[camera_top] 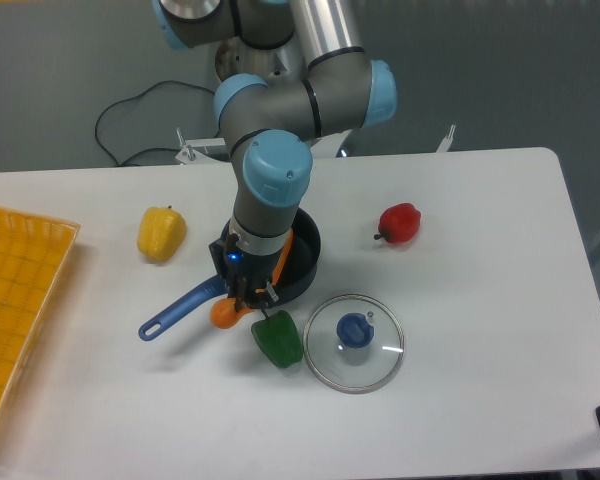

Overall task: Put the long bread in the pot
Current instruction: 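Lower the orange bread down into the pot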

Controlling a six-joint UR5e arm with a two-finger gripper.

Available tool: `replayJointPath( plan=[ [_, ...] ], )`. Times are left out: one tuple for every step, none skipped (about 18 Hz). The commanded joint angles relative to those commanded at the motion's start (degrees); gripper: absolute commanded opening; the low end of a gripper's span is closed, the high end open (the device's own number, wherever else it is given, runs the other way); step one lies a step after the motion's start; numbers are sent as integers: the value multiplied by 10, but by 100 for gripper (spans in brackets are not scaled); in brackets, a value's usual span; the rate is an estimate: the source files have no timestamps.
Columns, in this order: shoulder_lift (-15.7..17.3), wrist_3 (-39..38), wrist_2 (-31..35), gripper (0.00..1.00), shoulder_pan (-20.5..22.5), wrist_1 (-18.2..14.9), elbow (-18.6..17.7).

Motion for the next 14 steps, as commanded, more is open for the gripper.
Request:
replayJointPath(
  plan=[
    [0, 0, 0, 15, 0, 0, 0],
    [0, 0, 0, 15, 0, 0, -1],
    [0, 1, 0, 15, -1, 0, -2],
    [1, 1, 0, 15, -1, 0, -4],
    [1, 1, 0, 15, -1, 0, -4],
    [2, 1, 0, 15, -1, 0, -4],
    [3, 1, 0, 15, -1, 0, -4],
    [4, 1, 0, 15, -1, 0, -4],
    [5, 1, 0, 15, -1, 0, -4],
    [6, 1, 0, 15, -1, 0, -4],
    [6, 1, 0, 15, -1, -1, -4],
    [6, 1, 0, 15, -1, -1, -4],
    [7, 1, 0, 15, -1, -2, -4],
    [11, 1, 0, 15, -1, -2, -5]
  ],
)
